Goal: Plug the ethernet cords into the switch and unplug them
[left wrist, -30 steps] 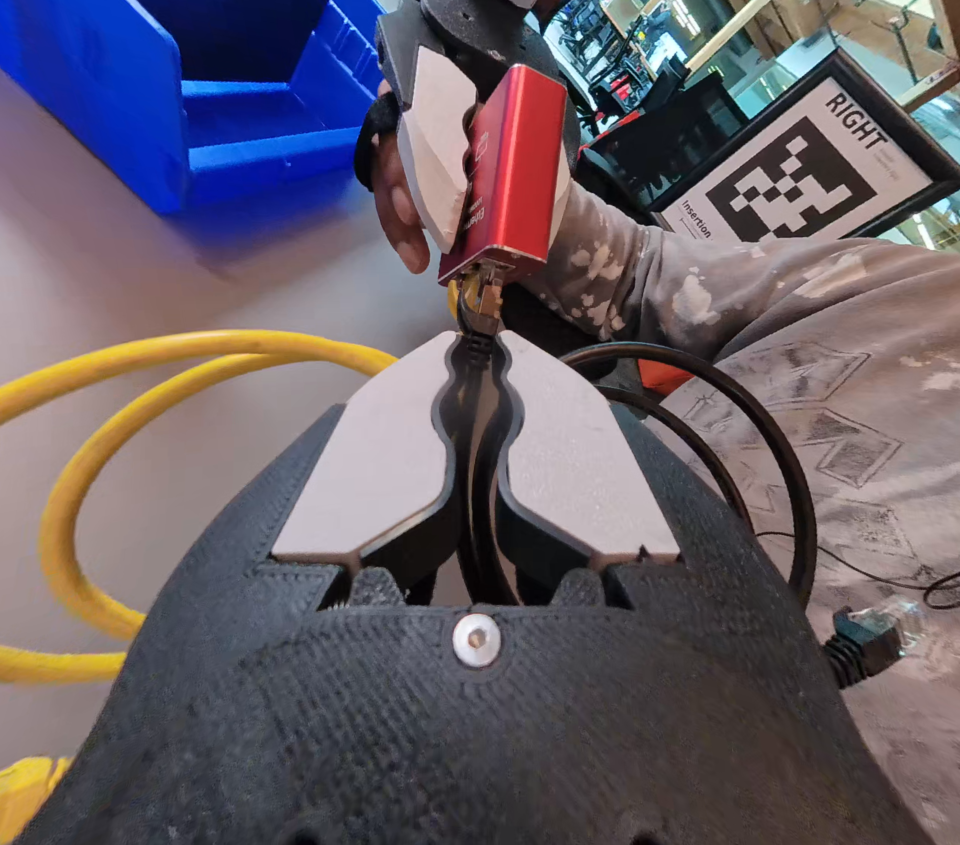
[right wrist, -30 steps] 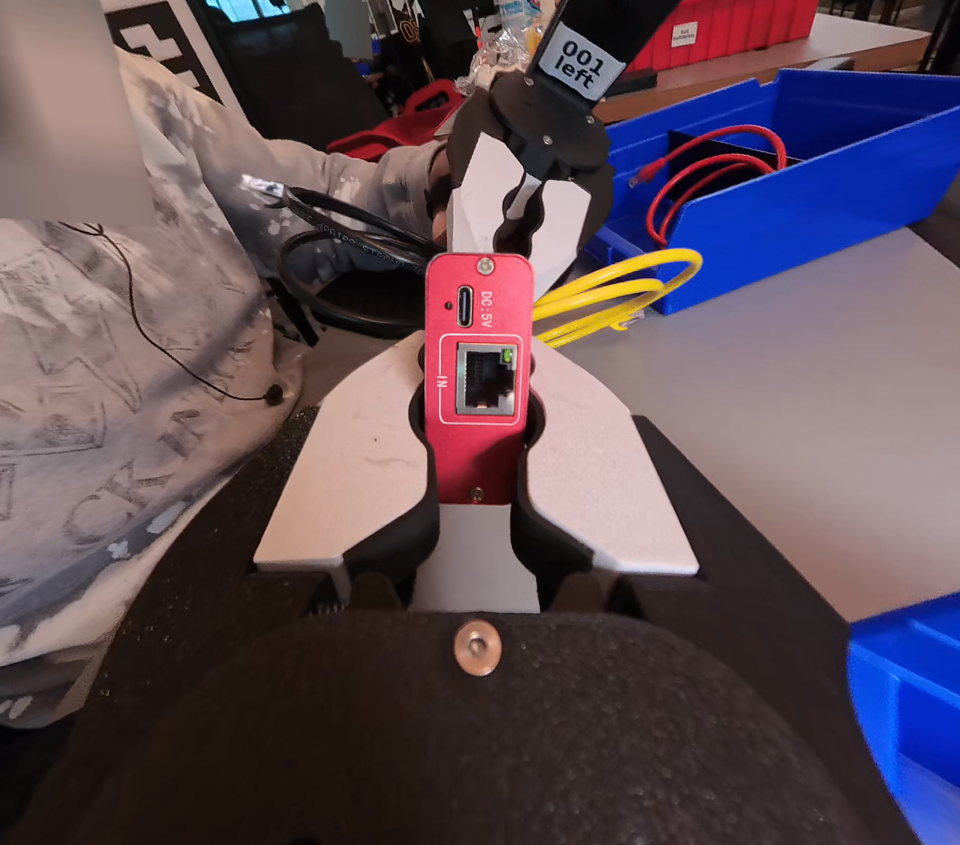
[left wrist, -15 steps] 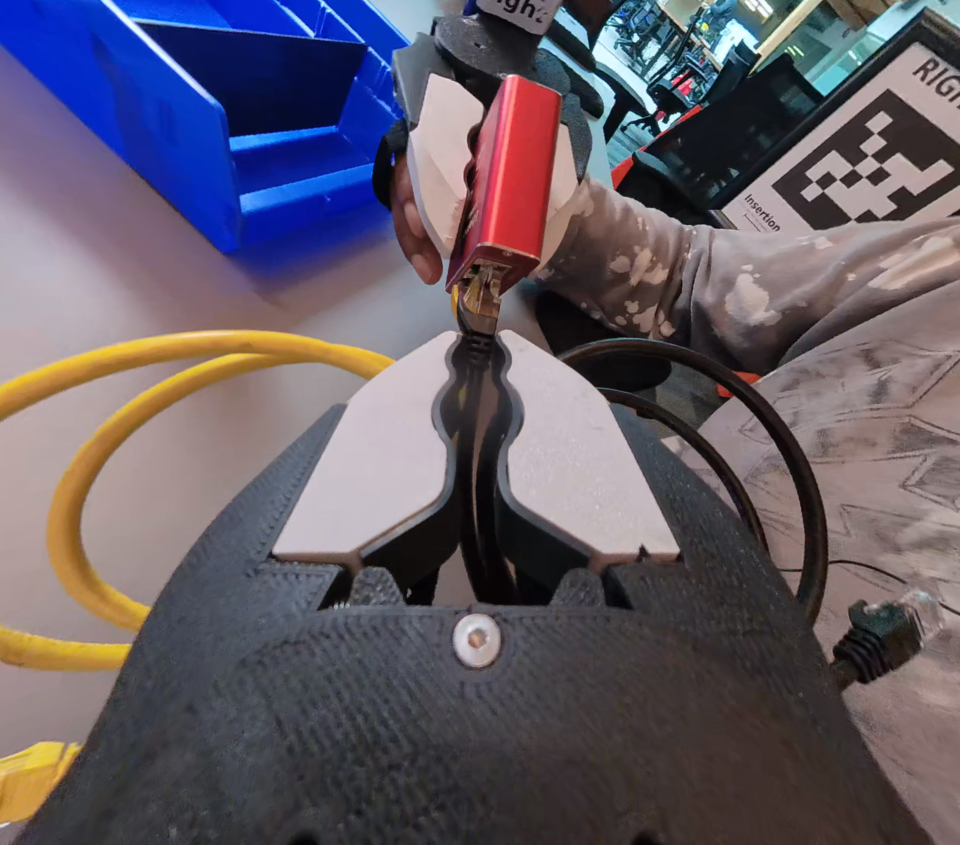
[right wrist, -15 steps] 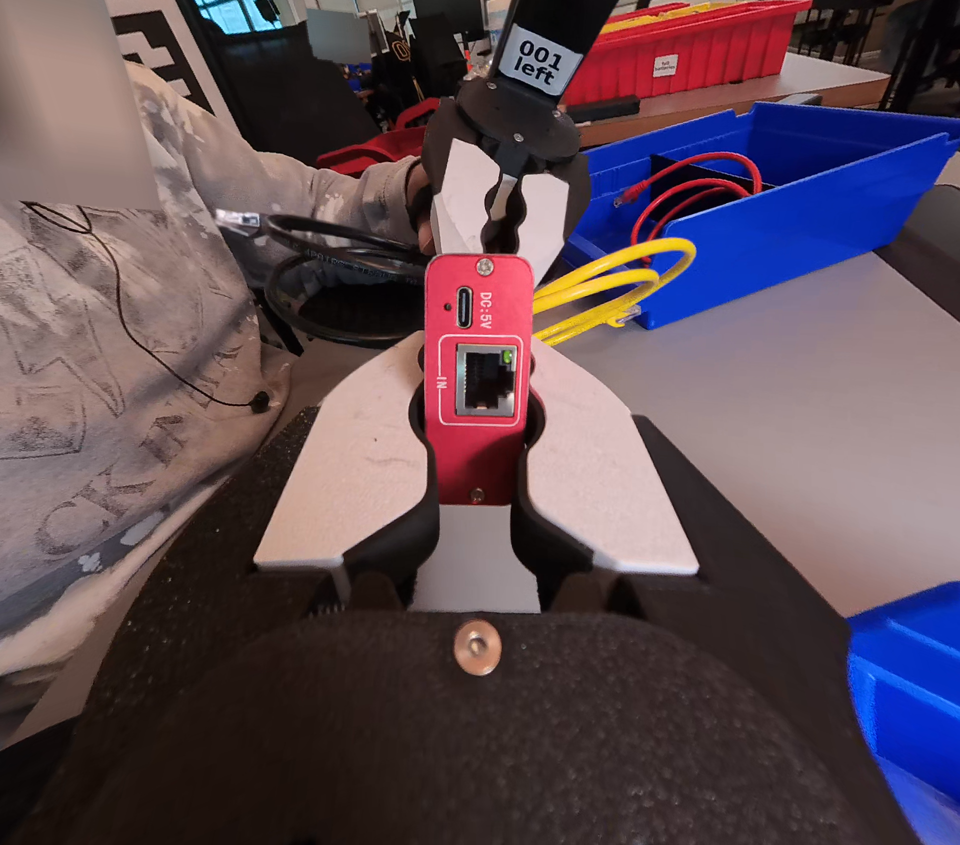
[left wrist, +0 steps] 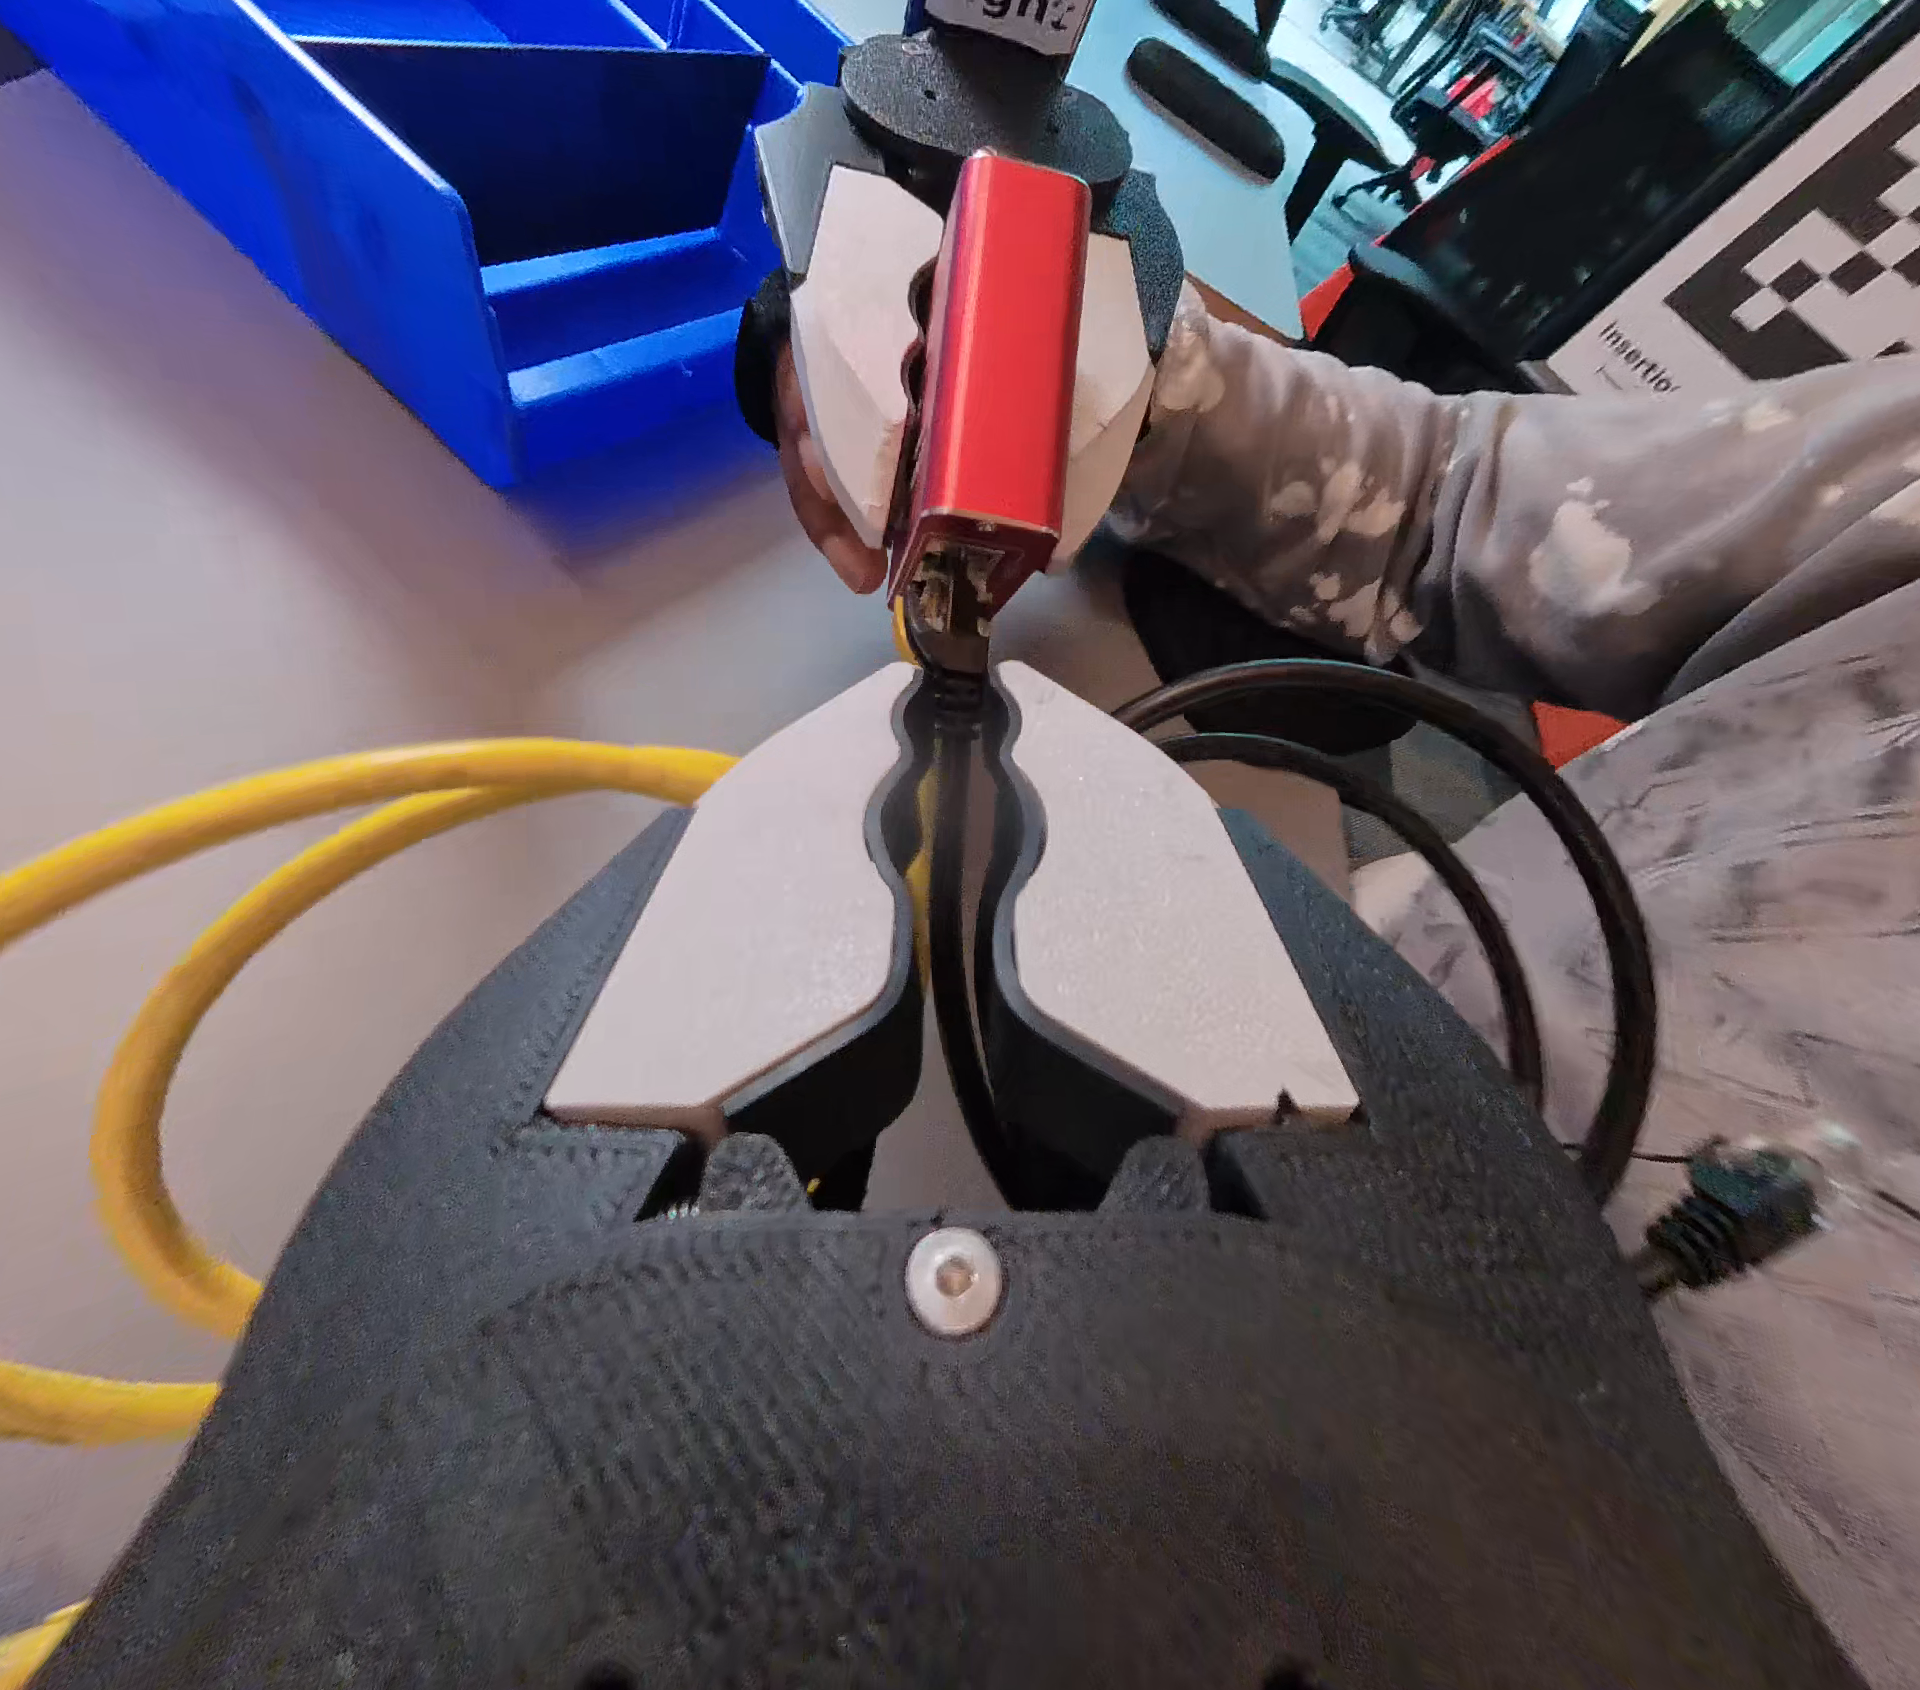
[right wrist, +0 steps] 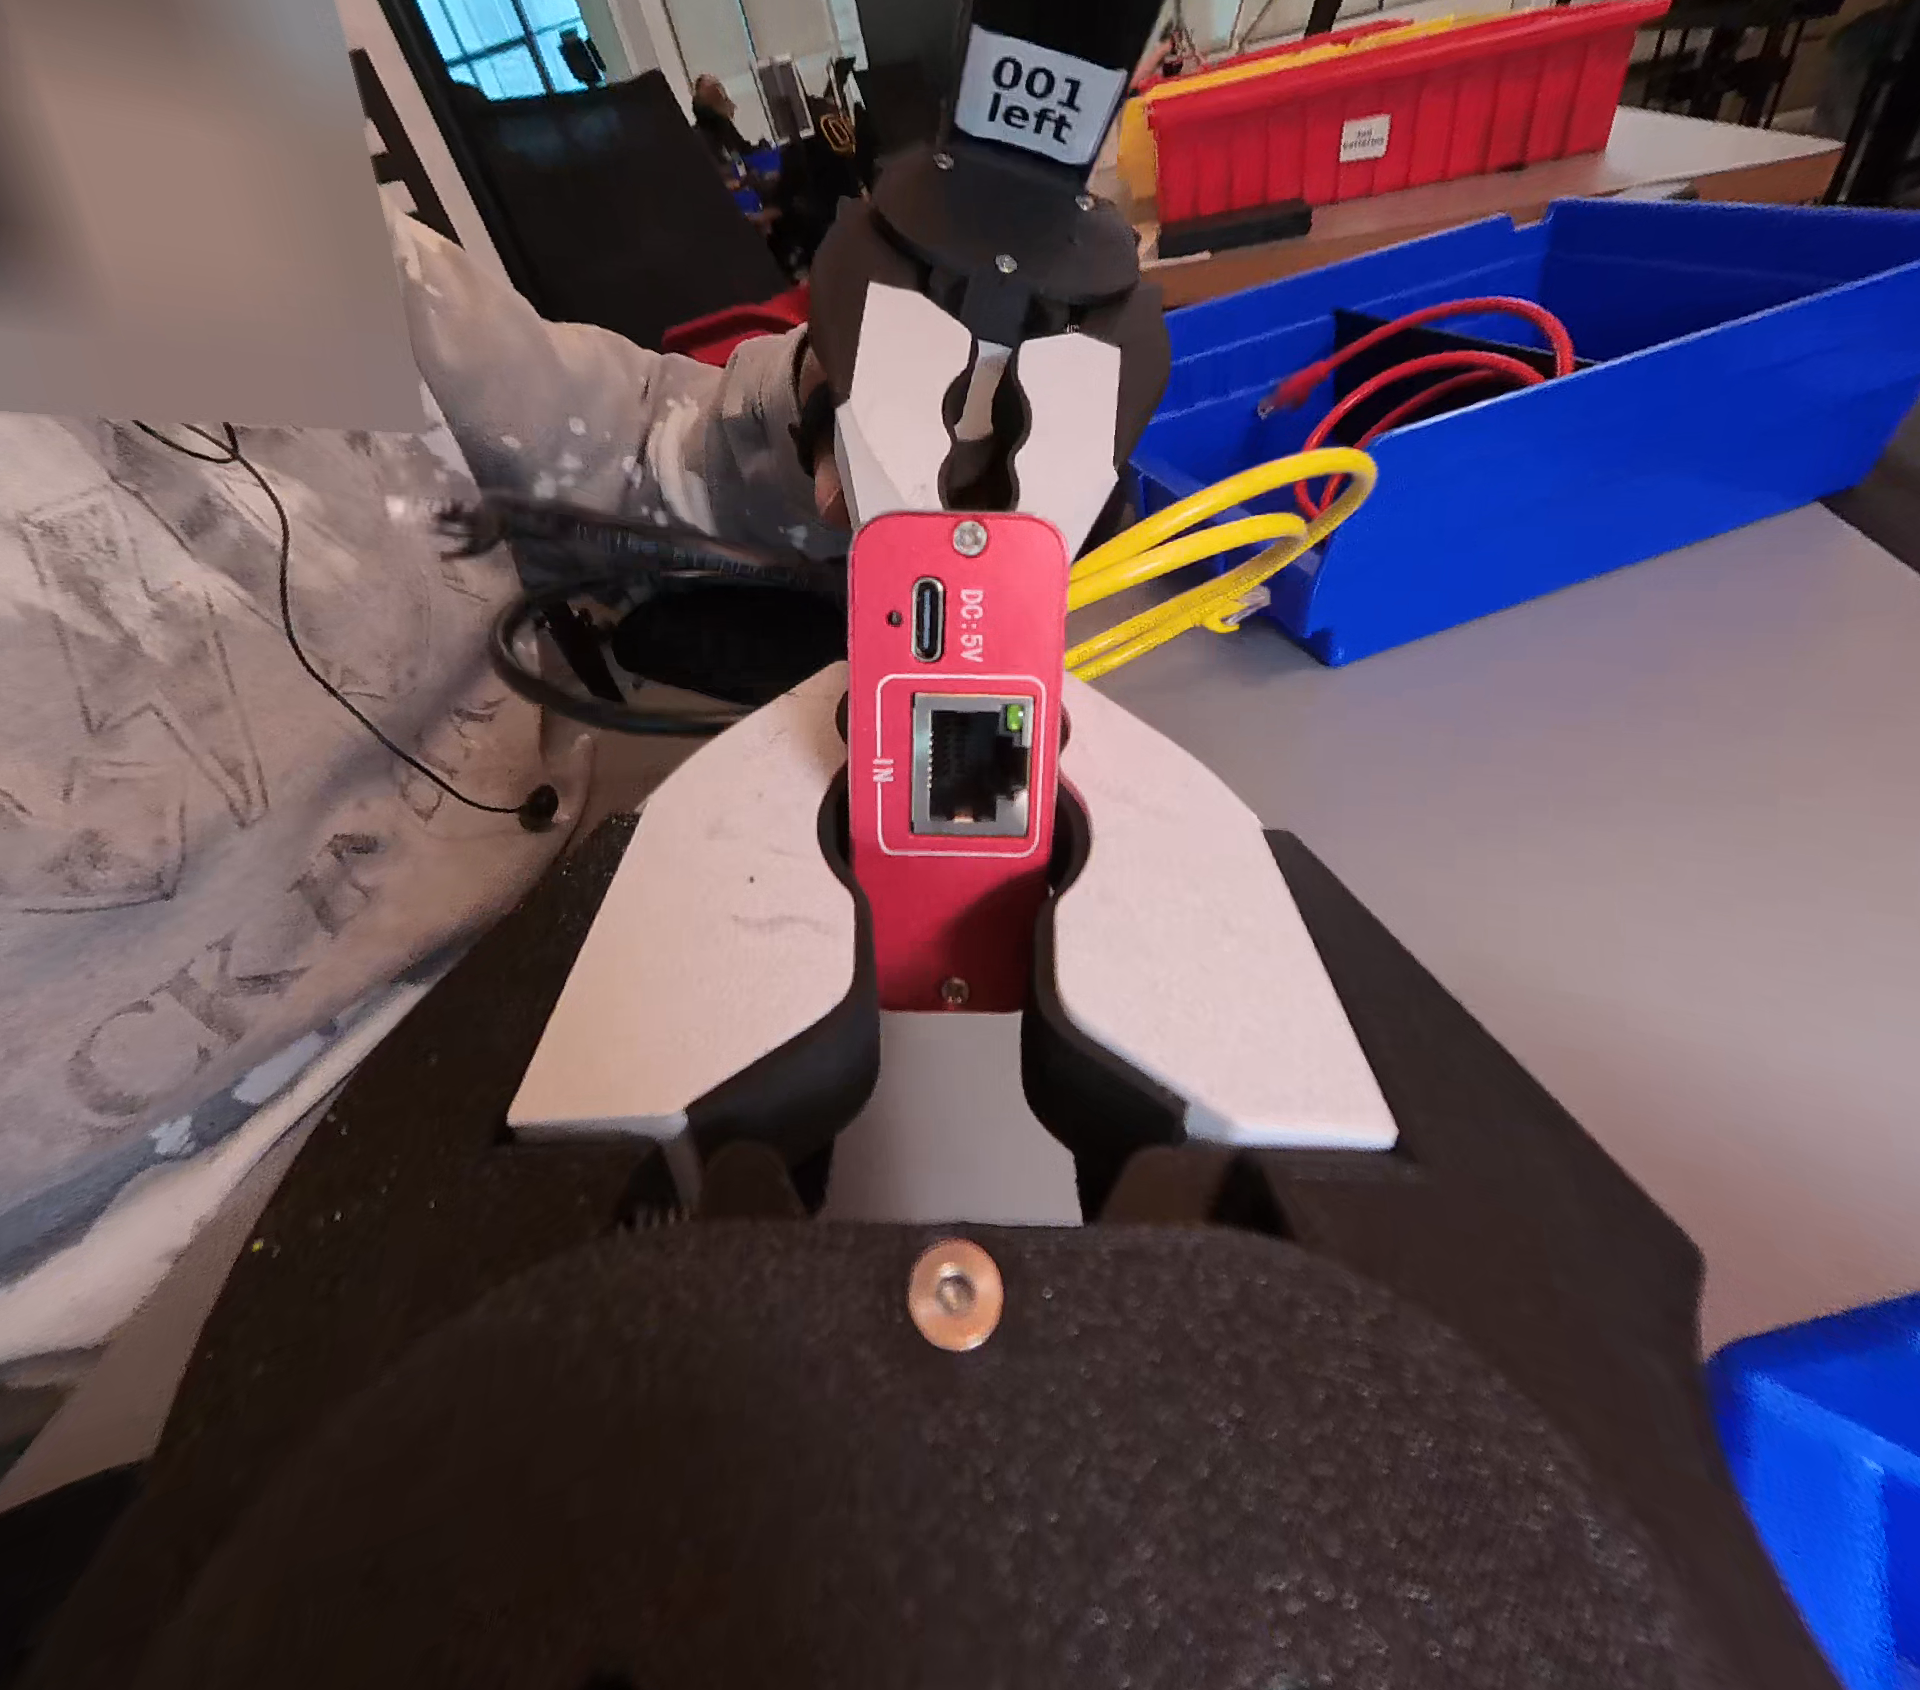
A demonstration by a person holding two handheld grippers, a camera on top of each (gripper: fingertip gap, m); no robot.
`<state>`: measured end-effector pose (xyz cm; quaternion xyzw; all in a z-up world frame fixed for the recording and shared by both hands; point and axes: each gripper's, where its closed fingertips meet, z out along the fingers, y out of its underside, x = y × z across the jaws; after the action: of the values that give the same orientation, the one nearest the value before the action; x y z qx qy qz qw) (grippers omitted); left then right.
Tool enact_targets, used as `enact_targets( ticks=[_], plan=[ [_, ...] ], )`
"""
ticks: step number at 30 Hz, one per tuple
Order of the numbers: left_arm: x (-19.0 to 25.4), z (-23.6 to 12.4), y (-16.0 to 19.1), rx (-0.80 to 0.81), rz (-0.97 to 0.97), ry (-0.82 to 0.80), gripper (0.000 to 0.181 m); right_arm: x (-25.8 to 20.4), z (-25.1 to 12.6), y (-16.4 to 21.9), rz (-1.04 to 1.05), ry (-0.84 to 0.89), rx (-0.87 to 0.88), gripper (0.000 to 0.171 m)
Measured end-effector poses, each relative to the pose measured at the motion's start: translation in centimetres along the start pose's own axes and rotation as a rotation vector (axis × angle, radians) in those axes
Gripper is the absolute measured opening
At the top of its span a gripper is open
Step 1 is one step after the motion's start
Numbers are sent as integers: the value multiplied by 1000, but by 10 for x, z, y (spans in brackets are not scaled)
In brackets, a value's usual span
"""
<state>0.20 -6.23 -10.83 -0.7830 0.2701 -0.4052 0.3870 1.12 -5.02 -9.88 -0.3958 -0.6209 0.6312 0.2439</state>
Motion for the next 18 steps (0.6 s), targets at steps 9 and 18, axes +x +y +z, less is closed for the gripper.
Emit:
enact_targets(
  ticks=[9,18],
  plan=[
    [0,-6,7,-70,76,-32,9,-1,11,18,15,-21,-84,28],
    [2,5,30,-179,81,17,8,-9,11,36,7,-32,-275,28]
  ],
)
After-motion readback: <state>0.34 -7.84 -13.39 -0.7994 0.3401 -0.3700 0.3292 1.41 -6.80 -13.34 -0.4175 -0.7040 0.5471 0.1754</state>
